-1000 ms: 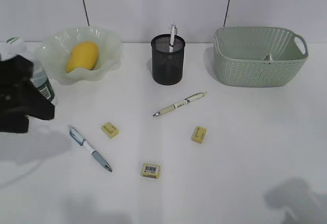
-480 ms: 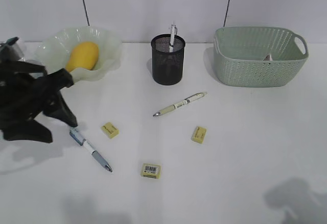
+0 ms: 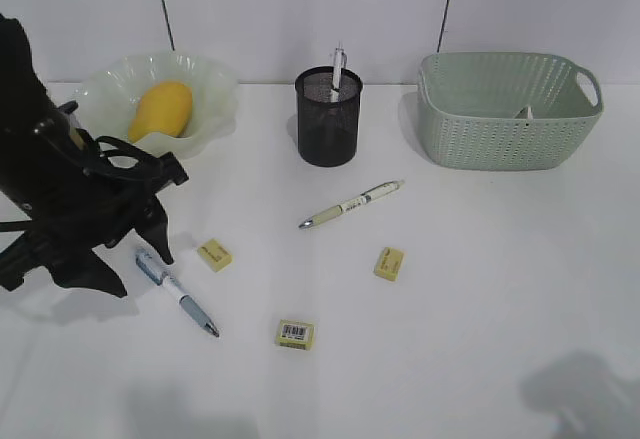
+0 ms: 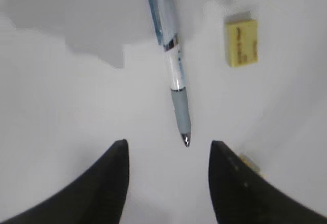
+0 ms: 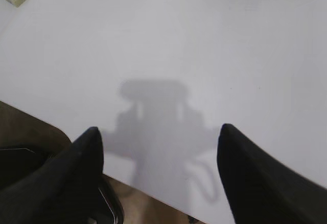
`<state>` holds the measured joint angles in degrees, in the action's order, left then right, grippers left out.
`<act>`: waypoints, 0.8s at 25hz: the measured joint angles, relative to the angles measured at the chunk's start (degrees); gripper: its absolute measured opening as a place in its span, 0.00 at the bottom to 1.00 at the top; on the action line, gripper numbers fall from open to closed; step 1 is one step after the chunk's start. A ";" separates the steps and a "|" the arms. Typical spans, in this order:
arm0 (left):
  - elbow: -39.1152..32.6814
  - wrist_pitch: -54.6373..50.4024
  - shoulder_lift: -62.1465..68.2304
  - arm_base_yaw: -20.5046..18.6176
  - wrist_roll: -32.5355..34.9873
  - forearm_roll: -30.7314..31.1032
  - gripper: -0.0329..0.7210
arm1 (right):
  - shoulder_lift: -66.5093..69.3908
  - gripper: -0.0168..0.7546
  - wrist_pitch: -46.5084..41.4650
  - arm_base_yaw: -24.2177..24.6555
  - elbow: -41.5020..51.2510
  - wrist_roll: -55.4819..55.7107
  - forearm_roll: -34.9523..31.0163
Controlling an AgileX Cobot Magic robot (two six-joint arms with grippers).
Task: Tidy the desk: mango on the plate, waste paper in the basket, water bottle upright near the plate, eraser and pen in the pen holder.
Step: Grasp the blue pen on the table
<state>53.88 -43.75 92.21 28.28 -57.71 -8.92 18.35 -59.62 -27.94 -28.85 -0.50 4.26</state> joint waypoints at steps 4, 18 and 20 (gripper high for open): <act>0.08 0.35 0.27 0.92 -6.66 4.08 0.56 | 0.00 0.74 0.05 0.00 0.00 0.00 0.00; 0.30 6.38 6.77 0.92 -9.62 2.77 0.54 | 0.00 0.74 0.10 0.00 0.00 0.00 0.00; 0.49 7.12 7.43 0.92 -9.62 2.87 0.54 | 0.00 0.74 0.10 0.00 0.00 0.00 0.00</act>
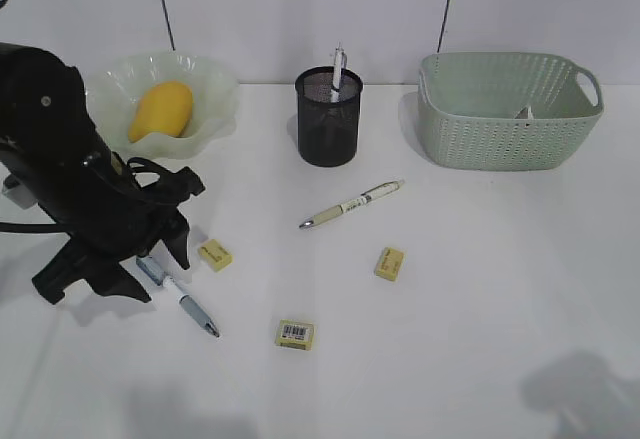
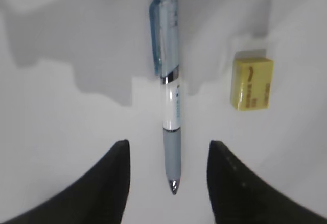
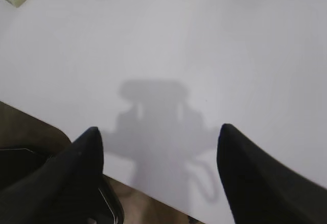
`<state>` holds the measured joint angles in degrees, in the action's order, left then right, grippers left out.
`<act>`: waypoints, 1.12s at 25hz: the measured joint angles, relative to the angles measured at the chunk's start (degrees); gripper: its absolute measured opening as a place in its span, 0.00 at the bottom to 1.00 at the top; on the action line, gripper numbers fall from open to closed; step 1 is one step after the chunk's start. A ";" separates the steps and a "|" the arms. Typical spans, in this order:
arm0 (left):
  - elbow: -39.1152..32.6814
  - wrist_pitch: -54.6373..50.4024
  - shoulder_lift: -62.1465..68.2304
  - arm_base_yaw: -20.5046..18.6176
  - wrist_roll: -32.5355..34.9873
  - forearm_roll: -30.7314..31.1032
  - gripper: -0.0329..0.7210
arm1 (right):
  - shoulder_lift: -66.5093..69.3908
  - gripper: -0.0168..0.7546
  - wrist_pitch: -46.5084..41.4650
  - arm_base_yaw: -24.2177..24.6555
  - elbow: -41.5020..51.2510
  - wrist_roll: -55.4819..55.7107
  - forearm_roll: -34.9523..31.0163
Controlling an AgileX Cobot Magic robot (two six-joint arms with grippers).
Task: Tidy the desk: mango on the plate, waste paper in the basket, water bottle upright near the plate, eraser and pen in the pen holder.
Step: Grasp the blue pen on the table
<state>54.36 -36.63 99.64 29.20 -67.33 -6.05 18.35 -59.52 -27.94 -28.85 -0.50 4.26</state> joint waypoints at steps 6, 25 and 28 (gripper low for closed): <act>0.00 1.88 2.92 0.25 -0.07 0.16 0.53 | 0.00 0.74 0.00 0.00 0.00 0.00 0.06; 2.54 3.60 9.59 0.61 -0.09 1.47 0.42 | 0.00 0.74 0.00 0.00 0.00 0.00 0.06; 5.53 0.08 11.19 0.61 -0.13 2.52 0.36 | 0.00 0.74 0.00 0.00 0.00 0.00 0.06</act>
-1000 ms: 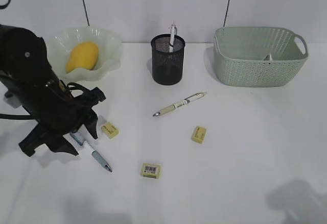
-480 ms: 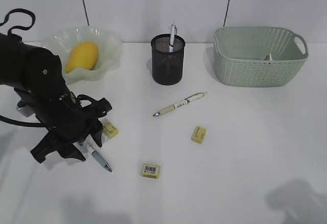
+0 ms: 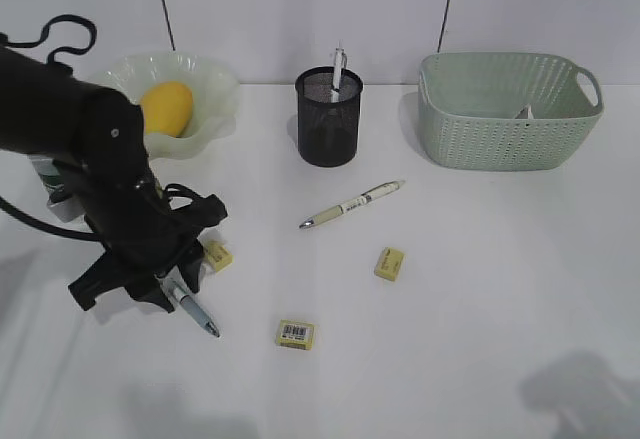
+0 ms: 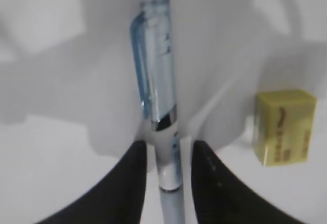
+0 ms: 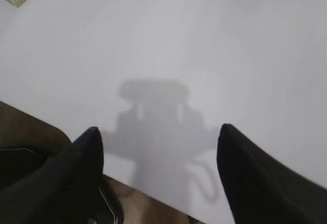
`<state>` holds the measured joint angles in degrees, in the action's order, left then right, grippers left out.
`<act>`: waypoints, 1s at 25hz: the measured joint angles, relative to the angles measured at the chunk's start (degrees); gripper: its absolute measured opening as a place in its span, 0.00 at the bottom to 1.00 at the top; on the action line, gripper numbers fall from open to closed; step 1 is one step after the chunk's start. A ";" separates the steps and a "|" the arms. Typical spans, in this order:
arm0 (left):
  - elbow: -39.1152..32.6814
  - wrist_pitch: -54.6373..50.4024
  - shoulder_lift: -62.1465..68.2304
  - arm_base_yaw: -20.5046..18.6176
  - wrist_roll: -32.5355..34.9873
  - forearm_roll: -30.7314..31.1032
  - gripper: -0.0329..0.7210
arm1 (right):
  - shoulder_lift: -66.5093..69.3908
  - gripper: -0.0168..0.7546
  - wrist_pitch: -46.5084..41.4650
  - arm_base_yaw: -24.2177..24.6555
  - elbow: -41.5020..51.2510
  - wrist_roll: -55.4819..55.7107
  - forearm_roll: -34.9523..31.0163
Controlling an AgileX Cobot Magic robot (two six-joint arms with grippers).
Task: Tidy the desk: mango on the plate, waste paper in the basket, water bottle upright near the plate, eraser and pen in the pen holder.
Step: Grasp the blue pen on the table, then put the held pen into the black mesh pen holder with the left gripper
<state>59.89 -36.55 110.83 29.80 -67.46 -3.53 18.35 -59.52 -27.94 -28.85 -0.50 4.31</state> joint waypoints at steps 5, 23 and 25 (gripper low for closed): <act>3.23 -2.93 1.37 0.00 0.00 2.77 0.23 | 0.00 0.74 0.00 0.00 0.00 0.00 0.00; 7.97 -0.96 -9.14 1.25 0.00 4.99 0.17 | 0.00 0.74 0.00 0.00 0.00 0.00 0.00; 8.07 2.07 -11.32 1.36 0.00 5.90 0.17 | 0.00 0.74 0.00 0.00 0.00 0.00 0.00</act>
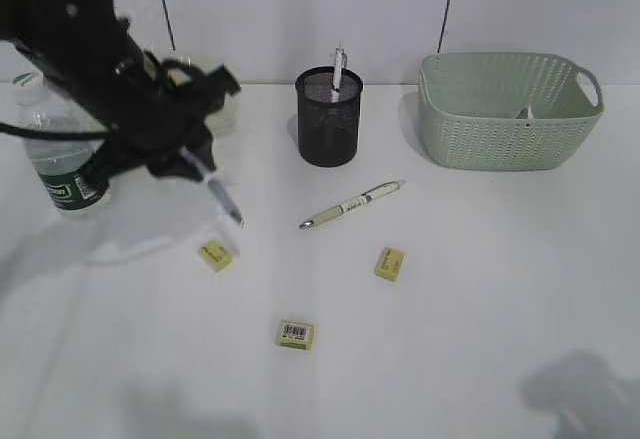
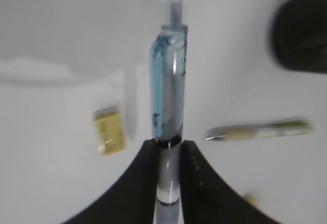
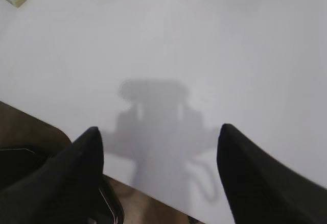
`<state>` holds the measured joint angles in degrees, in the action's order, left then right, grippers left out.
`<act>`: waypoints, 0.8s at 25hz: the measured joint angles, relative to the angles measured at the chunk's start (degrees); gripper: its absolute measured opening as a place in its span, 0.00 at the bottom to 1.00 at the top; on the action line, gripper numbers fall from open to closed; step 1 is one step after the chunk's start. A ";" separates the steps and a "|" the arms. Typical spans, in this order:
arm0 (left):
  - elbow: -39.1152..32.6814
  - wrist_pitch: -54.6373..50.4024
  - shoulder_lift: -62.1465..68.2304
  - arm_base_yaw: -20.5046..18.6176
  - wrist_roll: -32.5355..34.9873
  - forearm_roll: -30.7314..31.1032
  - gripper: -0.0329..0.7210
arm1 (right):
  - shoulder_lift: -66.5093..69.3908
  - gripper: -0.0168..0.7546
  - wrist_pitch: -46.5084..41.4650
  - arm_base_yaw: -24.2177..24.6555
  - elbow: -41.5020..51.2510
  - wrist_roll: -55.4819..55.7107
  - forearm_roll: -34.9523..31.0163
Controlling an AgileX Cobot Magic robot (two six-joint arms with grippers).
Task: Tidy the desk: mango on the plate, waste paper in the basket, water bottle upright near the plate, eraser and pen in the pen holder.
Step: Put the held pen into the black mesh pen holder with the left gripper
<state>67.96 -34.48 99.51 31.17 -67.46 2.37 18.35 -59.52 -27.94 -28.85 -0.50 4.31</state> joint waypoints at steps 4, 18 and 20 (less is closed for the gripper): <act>0.00 10.84 -2.15 0.63 3.51 1.25 0.17 | 0.00 0.74 0.00 0.00 0.00 0.00 0.00; 0.06 50.18 0.72 0.93 6.26 36.90 0.17 | 0.00 0.73 0.00 0.00 0.00 0.00 0.00; 0.20 53.33 2.68 0.66 8.70 38.10 0.17 | 0.00 0.73 0.00 0.00 0.00 0.00 0.00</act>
<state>68.16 18.86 102.20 31.82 -58.76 40.47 18.35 -59.52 -27.94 -28.85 -0.50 4.31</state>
